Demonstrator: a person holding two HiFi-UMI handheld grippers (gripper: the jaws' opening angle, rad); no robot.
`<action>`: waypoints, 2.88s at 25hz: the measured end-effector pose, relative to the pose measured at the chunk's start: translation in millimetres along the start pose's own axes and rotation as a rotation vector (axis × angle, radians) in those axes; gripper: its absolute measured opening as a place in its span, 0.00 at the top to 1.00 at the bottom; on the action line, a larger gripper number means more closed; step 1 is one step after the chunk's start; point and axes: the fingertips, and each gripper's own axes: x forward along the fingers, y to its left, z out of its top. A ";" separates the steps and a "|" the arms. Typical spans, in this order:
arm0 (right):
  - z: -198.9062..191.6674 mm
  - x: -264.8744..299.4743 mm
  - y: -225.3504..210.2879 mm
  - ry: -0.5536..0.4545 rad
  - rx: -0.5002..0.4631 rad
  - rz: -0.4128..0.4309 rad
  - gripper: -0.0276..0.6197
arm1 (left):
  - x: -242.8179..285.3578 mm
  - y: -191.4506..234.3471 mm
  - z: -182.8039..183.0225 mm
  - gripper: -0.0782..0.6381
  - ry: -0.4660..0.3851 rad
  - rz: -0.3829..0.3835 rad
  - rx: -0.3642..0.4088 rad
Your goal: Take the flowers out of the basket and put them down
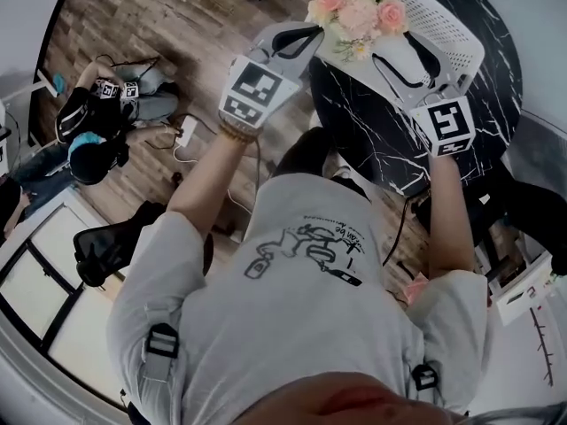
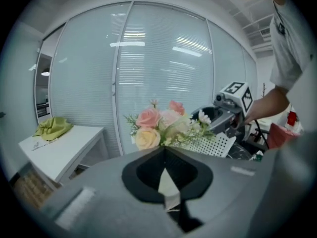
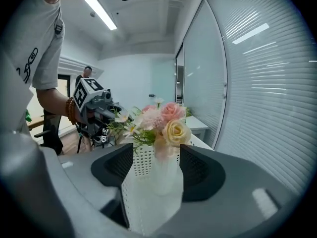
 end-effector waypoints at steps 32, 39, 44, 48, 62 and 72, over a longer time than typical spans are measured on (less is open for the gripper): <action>-65.7 94.3 -24.5 0.006 0.053 0.072 0.37 | 57.7 20.1 -21.7 0.89 0.072 -0.015 0.103; -66.1 108.2 -21.2 -0.013 0.049 0.091 0.37 | 62.5 22.9 -28.4 0.89 0.080 -0.015 0.092; -65.3 108.6 -19.0 -0.010 0.044 0.097 0.37 | 60.9 20.2 -24.6 0.89 0.075 -0.009 0.101; -66.5 113.3 -18.7 -0.009 0.041 0.105 0.38 | 64.7 20.7 -25.9 0.89 0.078 -0.011 0.112; -68.6 113.2 -28.3 -0.015 0.053 0.075 0.49 | 67.8 19.3 -25.8 0.89 0.081 -0.029 0.117; -67.1 111.6 -26.4 -0.019 0.056 0.088 0.50 | 68.0 18.0 -23.0 0.89 0.078 -0.033 0.125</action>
